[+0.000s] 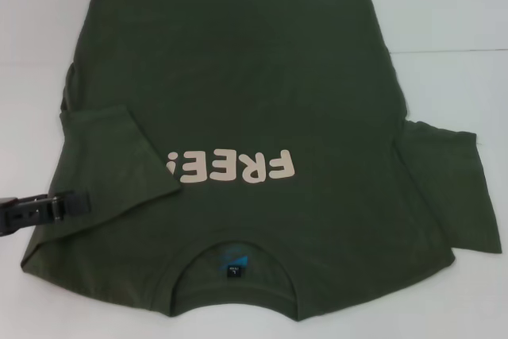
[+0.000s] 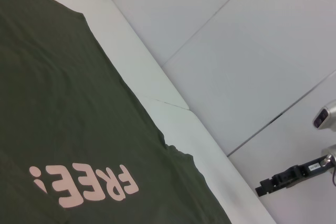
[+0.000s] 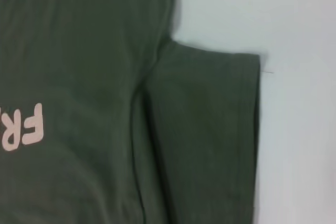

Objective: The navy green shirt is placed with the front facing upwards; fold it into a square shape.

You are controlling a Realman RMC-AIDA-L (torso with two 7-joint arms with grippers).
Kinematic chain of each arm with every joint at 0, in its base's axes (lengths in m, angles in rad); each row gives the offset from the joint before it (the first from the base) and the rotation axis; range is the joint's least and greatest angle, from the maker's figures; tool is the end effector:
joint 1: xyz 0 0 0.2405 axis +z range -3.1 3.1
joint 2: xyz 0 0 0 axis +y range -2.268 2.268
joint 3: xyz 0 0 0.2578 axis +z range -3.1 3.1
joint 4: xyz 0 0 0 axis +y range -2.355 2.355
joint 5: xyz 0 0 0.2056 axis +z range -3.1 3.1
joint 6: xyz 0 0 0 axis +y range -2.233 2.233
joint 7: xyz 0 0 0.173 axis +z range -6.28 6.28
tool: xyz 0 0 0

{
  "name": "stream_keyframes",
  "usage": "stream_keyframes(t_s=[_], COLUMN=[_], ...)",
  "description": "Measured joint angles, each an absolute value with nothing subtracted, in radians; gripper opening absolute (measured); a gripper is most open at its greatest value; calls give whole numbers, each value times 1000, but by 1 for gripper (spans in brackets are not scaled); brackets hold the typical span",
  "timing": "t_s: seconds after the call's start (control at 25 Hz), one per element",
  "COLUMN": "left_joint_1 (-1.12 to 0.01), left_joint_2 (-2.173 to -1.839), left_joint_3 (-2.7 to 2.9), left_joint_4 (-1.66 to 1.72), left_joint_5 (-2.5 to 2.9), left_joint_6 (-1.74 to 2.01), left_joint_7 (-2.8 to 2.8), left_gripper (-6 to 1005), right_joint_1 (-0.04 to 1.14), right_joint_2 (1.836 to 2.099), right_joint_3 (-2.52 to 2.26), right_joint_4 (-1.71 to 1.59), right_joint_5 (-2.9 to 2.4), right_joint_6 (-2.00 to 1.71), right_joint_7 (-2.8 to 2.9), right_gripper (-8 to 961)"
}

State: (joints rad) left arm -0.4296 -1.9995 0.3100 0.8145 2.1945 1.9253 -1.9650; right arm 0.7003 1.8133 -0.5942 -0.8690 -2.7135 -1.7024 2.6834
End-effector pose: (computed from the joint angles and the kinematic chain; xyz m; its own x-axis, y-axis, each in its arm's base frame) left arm -0.2948 0.2867 0.0620 0.3627 0.7546 0.5468 0.8400 -0.5188 0.1588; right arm 0.3140 0.3703 0.1143 0.0567 -0.9746 -0.2169 -0.9427 0.0193 -0.3330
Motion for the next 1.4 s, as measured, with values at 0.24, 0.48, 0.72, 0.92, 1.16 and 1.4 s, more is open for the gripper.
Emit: stream_keyframes(t_s=[0.24,0.48,0.72,0.92,1.16,1.4], left_joint_1=[-431,-431,-429,-427,-424,-427], left_joint_2=[-1999,-1997,-1998,-1999,-2002,-2002], left_joint_3=[309,308,308,308,309,309], left_joint_4=[811,811,811,811,811,804], left_joint_5=[2200,2200,2197,2197,2193,2193], left_joint_6=[1911,1905,1901,1897,1892,1891], left_joint_7=[-1954,-1948,-1935,-1931,-1928,-1925], left_gripper=[848,847,846,846,846,846], right_joint_1=[701,700,698,698,698,698], right_joint_2=[1853,1860,1866,1875,1878,1878], right_joint_3=[-595,-598,-598,-597,-598,-595], right_joint_4=[-821,-749,-689,-684,-658,-639], right_joint_5=[-2713,-2716,-2713,-2710,-2709,-2709], right_joint_6=[-1605,-1526,-1476,-1466,-1449,-1435], right_joint_7=[2673,2671,2671,2670,2666,2657], right_gripper=[916,916,916,915,915,913])
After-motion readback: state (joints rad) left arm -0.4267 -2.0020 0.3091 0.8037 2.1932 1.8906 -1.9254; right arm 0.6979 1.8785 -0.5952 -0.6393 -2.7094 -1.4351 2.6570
